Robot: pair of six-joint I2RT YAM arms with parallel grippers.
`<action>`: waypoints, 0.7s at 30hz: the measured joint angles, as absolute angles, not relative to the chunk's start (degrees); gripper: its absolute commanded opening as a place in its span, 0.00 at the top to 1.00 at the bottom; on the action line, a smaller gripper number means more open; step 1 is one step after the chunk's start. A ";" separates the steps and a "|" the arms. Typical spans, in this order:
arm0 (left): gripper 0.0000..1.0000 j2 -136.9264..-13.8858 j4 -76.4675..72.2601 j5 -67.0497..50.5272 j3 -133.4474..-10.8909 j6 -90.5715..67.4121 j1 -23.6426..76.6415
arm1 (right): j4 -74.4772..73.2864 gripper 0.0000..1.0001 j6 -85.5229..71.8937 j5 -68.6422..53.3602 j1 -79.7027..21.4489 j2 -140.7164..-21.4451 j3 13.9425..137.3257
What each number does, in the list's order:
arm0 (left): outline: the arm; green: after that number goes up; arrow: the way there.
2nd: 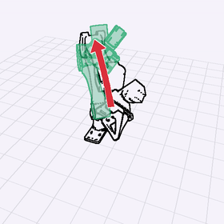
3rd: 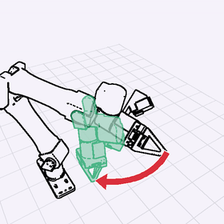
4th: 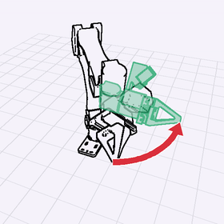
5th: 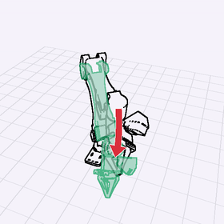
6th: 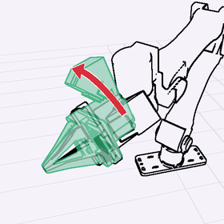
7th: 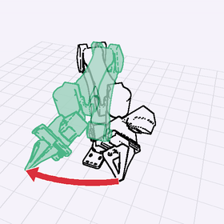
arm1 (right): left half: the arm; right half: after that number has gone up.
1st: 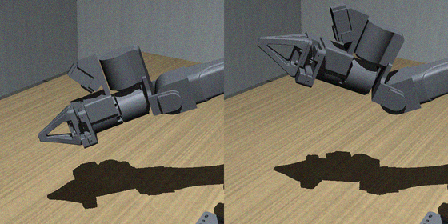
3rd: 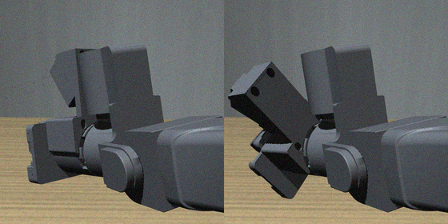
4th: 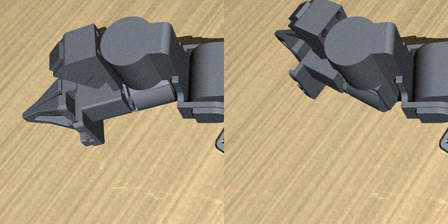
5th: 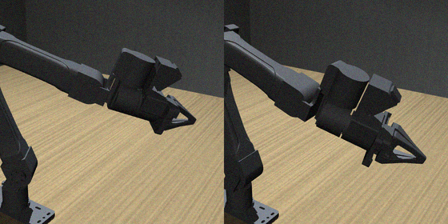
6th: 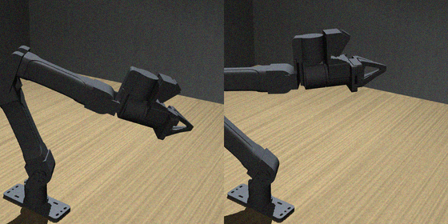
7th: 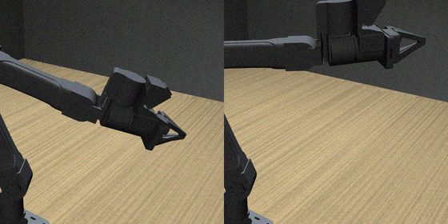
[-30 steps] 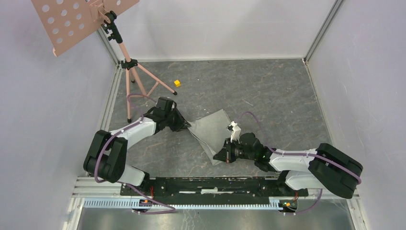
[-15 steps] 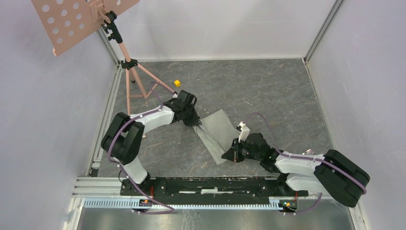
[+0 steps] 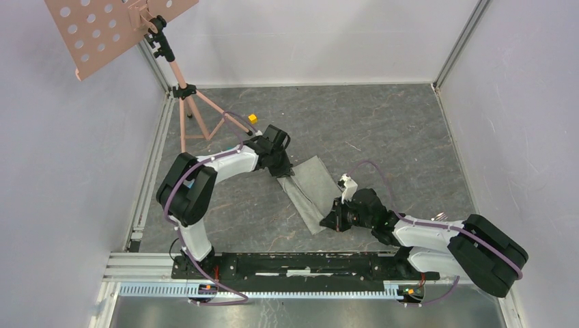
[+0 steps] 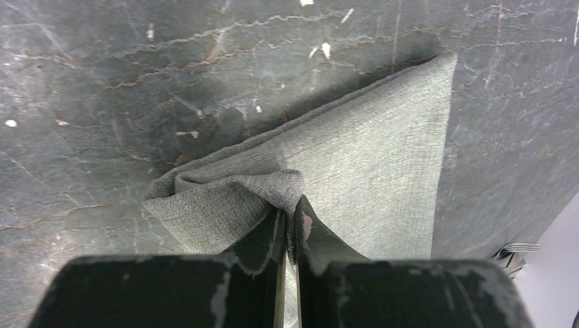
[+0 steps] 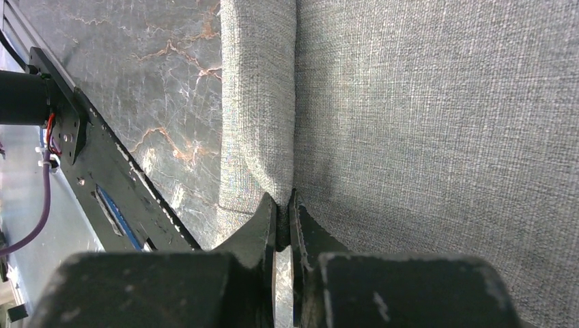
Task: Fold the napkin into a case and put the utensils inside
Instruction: Fold the lower triangle-folded napkin at the center of the board.
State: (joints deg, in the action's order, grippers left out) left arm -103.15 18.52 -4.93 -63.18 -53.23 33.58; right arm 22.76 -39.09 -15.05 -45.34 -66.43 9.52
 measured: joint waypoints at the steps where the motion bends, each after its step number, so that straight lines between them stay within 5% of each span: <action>1: 0.89 -103.15 18.76 -4.73 -63.55 -53.23 33.93 | 22.65 0.92 -39.09 -15.07 -45.34 -66.41 9.52; 12: 0.90 -103.53 20.67 -3.36 -66.59 -51.88 36.40 | 22.61 0.85 -39.13 -16.12 -45.32 -65.73 8.80; 21: 0.91 -106.19 20.95 -3.66 -67.13 -51.07 36.47 | 20.43 0.34 -36.18 -16.62 -45.39 -63.16 9.34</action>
State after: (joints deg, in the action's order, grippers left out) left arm -106.19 20.95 -3.66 -67.13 -51.07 36.47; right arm 20.43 -36.18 -16.62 -45.39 -63.16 9.34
